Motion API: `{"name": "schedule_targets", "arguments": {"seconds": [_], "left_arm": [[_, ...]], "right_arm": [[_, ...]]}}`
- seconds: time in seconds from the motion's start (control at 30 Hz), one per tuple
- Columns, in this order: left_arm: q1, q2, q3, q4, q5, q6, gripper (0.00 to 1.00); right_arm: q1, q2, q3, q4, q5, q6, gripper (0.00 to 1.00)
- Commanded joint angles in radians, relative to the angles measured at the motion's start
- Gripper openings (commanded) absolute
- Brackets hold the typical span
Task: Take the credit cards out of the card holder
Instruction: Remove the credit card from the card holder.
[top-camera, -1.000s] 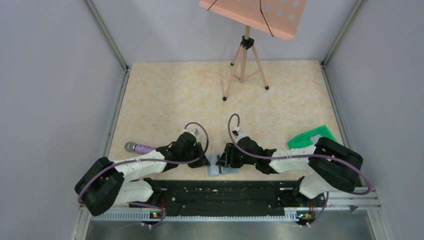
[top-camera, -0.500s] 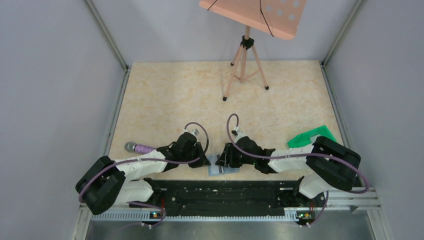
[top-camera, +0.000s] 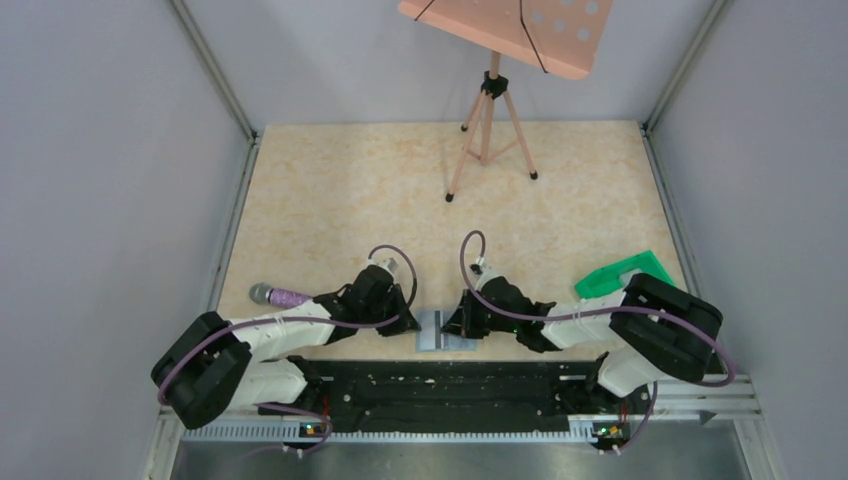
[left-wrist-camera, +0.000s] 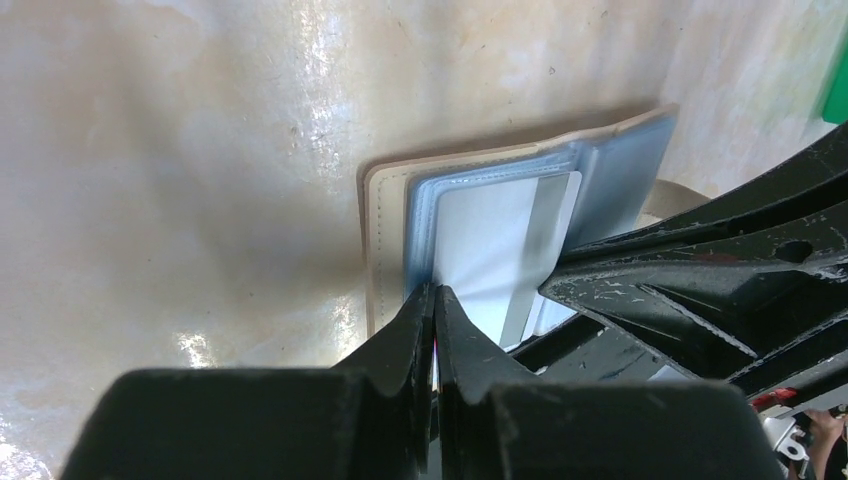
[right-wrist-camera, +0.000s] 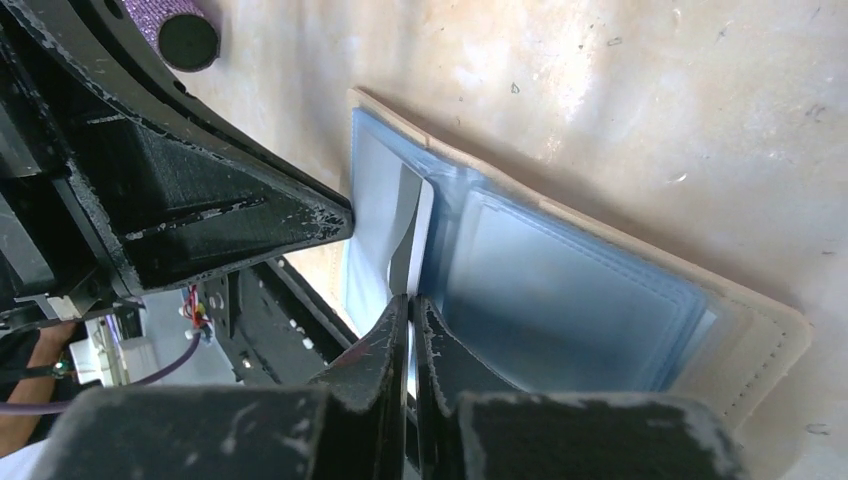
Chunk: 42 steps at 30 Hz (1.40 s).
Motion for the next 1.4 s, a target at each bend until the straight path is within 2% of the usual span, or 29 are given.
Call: {"name": "schedule_targets", "arguments": {"seconds": [0.0, 0.67, 1.0, 1.07, 1.27, 1.37], "left_arm": [[-0.007, 0.042, -0.014, -0.061, -0.056, 0.001, 0.07], [-0.009, 0.135, 0.024, -0.066, -0.077, -0.006, 0.07], [-0.009, 0.132, 0.089, -0.114, -0.095, 0.004, 0.08], [-0.009, 0.127, 0.119, -0.133, -0.098, 0.028, 0.11], [-0.009, 0.101, 0.302, -0.286, -0.163, 0.132, 0.29], [-0.01, 0.068, 0.355, -0.283, -0.159, 0.183, 0.39]], "right_arm": [[-0.003, -0.03, 0.003, 0.066, -0.012, -0.002, 0.0], [-0.115, -0.184, -0.045, -0.07, -0.061, -0.057, 0.0], [-0.148, -0.344, -0.035, -0.241, -0.016, -0.09, 0.0], [-0.154, -0.381, -0.028, -0.282, -0.007, -0.089, 0.0], [-0.155, -0.482, 0.025, -0.466, 0.056, -0.067, 0.0], [-0.155, -0.514, 0.052, -0.506, 0.079, -0.057, 0.0]]}}
